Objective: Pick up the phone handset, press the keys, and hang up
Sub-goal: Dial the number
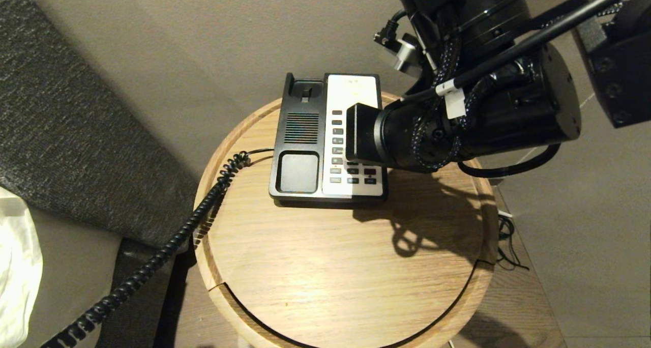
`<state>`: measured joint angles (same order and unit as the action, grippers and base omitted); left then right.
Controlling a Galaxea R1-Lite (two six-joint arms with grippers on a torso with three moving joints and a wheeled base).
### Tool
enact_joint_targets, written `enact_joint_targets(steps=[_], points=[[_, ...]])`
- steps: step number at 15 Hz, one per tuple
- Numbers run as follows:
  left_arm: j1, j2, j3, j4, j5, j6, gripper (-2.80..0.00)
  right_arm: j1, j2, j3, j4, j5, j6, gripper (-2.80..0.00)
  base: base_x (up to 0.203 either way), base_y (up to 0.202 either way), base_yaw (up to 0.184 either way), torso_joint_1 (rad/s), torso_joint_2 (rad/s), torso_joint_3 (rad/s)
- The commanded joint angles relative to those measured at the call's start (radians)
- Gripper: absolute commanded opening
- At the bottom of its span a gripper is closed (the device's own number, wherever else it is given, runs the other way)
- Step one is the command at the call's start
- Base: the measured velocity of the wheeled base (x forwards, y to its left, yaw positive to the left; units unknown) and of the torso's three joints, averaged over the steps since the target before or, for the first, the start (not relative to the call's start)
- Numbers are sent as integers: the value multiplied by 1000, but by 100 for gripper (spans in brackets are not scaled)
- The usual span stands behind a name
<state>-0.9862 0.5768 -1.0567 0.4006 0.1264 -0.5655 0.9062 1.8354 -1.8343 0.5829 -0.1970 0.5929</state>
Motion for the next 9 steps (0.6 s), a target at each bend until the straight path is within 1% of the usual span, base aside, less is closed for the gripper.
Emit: enact_joint_targets(steps=[1,9], points=[[0,-3,7,3,1,-4,-280,0,8,4,1,-2,4,-280,0,0,0,0,0,0],[0,-11,20,1,1,-4,-280,-11,13,5,1,-5,-8,-280,0,0,0,0,0,0]])
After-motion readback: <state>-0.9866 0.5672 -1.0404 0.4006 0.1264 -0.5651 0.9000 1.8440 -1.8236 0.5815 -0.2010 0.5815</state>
